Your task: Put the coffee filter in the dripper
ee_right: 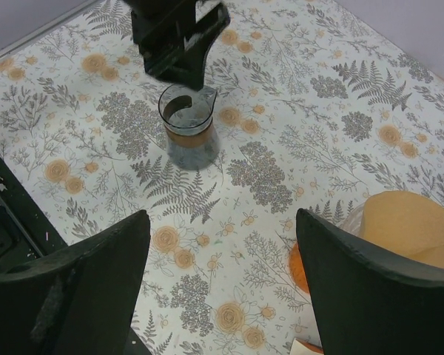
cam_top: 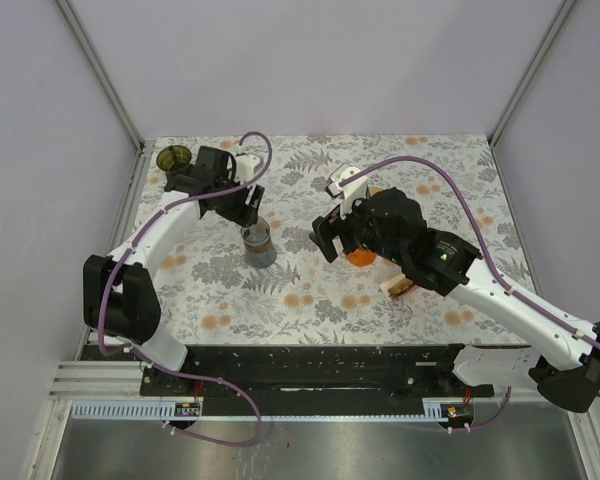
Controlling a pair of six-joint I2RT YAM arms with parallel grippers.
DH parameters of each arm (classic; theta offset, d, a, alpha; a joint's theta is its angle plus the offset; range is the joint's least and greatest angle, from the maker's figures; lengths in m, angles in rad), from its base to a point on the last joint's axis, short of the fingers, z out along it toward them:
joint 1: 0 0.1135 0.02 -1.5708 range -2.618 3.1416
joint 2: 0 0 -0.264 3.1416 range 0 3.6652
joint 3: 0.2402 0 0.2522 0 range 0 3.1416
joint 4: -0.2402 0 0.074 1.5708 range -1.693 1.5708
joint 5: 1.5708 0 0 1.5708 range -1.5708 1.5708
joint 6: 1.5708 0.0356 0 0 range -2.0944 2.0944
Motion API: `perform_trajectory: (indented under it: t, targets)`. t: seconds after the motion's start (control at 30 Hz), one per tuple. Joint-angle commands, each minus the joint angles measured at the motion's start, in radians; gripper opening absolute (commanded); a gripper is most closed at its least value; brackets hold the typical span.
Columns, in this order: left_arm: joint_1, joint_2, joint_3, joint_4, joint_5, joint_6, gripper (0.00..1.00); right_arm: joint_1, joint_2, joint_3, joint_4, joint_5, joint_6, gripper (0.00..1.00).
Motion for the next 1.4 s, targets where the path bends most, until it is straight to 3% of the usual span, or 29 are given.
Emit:
perform_trajectory:
  t: [0.0,0.17,0.4,0.53,0.83,1.0,1.37]
  targets:
    - [0.076,-0.007,0.208,0.021,-0.053,-0.009,0.71,0.007,-0.026,-0.004,0.053,-0.026,0.008,0.88]
    - [0.145,0.202,0.482,-0.082,-0.142,-0.022,0.71,0.008,-0.039,-0.021,0.059,-0.027,0.008,0.88]
    - [0.180,0.542,0.854,-0.191,-0.406,0.036,0.79,0.007,-0.058,-0.050,0.053,-0.035,-0.007,0.88]
    - [0.188,0.662,0.972,-0.197,-0.558,0.125,0.80,0.007,-0.062,-0.065,0.053,-0.035,-0.018,0.88]
    - [0.208,0.803,1.021,-0.131,-0.742,0.247,0.76,0.007,-0.040,-0.085,0.049,-0.052,-0.035,0.89]
    - [0.222,0.834,1.026,-0.126,-0.693,0.277,0.81,0.008,-0.037,-0.068,0.029,-0.047,-0.047,0.89]
    - [0.253,0.880,0.991,0.015,-0.705,0.385,0.77,0.007,-0.009,-0.021,-0.020,-0.052,-0.009,0.89]
